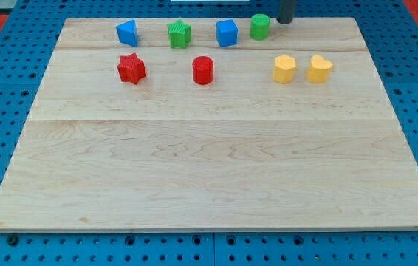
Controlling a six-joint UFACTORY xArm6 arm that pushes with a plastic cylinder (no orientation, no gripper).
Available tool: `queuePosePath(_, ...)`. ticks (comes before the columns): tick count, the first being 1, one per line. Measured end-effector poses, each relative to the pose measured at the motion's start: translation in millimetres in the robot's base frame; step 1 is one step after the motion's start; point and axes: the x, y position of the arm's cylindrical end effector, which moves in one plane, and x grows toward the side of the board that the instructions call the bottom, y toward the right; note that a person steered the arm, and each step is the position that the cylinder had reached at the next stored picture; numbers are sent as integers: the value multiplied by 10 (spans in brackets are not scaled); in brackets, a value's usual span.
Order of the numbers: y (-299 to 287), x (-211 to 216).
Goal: Push the green circle and the blue cube slightly to the left
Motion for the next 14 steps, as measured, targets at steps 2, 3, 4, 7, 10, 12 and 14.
queuePosePath(2, -665, 14)
queuePosePath(3, -828, 15)
queuePosePath(4, -860, 87)
queuePosePath(7, -508, 299)
queuePosePath(10, -384, 1014)
queuePosePath(12, -677, 845)
queuePosePath(14, -1215, 1020)
